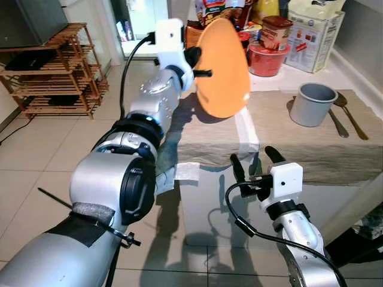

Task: Setting the table

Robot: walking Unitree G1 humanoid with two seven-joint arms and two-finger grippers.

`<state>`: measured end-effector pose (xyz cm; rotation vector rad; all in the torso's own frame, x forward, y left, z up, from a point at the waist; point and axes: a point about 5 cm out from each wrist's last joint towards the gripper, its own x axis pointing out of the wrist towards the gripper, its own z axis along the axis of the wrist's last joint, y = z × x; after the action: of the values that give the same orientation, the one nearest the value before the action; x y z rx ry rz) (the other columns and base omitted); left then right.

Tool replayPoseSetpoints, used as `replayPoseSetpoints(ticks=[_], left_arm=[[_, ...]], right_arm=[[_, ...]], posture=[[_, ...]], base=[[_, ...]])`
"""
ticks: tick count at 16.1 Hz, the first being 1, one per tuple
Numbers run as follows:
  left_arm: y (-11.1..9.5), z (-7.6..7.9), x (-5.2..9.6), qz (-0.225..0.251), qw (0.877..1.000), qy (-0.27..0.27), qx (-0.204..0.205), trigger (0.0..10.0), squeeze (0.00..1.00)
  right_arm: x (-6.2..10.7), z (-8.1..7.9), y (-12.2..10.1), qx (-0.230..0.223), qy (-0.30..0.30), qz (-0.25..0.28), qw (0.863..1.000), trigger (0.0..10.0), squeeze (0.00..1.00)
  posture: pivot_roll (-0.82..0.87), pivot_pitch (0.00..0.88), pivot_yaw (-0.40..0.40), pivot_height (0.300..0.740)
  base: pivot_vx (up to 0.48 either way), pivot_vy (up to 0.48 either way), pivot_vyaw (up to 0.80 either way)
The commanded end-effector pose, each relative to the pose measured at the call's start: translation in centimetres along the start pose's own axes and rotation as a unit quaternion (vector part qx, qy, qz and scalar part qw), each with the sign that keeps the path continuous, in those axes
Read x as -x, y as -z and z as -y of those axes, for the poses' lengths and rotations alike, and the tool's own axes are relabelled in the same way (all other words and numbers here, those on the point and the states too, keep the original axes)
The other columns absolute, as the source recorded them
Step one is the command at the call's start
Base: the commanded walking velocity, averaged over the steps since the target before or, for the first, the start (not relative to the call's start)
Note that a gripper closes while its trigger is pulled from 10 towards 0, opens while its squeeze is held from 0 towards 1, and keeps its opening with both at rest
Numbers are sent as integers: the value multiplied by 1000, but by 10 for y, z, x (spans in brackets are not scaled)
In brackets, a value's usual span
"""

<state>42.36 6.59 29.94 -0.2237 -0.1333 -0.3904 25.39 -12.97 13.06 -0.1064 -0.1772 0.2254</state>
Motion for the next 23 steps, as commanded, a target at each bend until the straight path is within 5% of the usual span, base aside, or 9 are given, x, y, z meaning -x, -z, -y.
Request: replayPoseSetpoints(ticks=[1,10,17,21,23], left_arm=[[-26,17,-6,38,999,31,16,0,0],[-39,25,-8,53,997,47,21,0,0],[-59,25,-8,76,996,51,2,0,0],[-69,27,-8,88,994,59,3,0,0],[-72,29,-8,92,994,63,2,0,0]], right_arm=[[1,-1,3,-1,0,-4,1000,10000,0],[-4,-2,1,-22,8,3,1000,10000,0],[-28,6,-12,-121,34,26,992,10000,0],[-41,21,-3,-262,97,7,960,10000,0],[-44,24,-1,-280,105,6,954,10000,0]], posture=[[-145,32,90,740],[-138,15,98,740],[-119,0,99,740],[-103,0,105,740],[-98,0,105,740]], base=[[0,0,0],[0,0,0],[0,0,0],[0,0,0],[0,0,0]])
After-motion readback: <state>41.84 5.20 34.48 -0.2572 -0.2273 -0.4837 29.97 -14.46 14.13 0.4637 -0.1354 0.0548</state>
